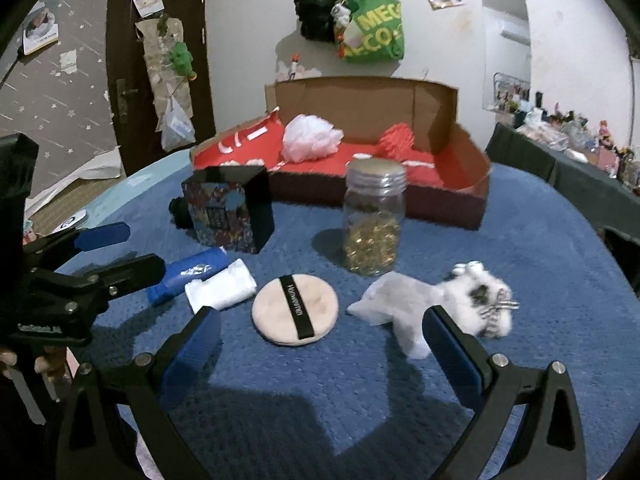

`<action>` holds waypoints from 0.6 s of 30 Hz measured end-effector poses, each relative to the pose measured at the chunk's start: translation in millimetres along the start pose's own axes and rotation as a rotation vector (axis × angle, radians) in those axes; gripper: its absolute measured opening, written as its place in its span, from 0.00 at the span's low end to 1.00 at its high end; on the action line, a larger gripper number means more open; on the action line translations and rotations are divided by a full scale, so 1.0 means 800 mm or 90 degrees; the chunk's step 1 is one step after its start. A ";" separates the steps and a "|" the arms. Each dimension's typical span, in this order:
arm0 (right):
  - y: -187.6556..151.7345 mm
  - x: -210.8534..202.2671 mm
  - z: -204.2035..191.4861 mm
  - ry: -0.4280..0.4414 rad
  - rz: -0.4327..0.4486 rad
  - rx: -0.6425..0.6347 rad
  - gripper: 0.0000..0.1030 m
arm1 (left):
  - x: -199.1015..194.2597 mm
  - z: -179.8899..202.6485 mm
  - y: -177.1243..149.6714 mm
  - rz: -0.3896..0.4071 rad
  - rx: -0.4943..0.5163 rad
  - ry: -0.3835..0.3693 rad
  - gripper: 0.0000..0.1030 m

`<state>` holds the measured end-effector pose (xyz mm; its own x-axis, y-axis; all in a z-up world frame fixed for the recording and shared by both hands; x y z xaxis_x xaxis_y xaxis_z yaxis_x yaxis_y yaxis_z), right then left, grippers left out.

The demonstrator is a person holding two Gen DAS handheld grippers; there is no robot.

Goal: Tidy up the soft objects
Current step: 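Withdraw both tools back toward the items on the blanket, then grasp the round powder puff with right tool while left tool grasps blue roll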

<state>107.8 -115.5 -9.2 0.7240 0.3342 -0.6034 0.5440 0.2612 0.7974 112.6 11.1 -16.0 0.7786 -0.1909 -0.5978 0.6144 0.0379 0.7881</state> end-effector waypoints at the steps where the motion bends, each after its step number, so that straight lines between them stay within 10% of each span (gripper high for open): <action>1: 0.000 0.004 -0.001 0.004 -0.004 -0.001 1.00 | 0.003 -0.001 -0.001 -0.007 0.003 -0.002 0.97; 13: 0.003 0.038 -0.019 0.037 -0.044 -0.048 0.77 | 0.040 0.006 -0.013 -0.080 0.056 -0.038 0.50; 18: -0.003 0.044 -0.027 0.052 -0.047 -0.059 0.51 | 0.034 0.017 -0.014 -0.074 0.063 -0.069 0.24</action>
<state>122.9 -85.1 -32.0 0.6439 0.3827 -0.6625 0.5505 0.3697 0.7485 125.0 -7.7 -39.1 0.6815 -0.2935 -0.6704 0.6797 -0.0859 0.7285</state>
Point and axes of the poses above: each gripper's, at about its wrist camera, not at the fingertips, and x roughly the way its jaws point, z to its right, y to its top, the point moved 8 cm from there along x, roughly the way its jaws point, and after that the axes turned 6 degrees about -x, right-handed, at the moved point
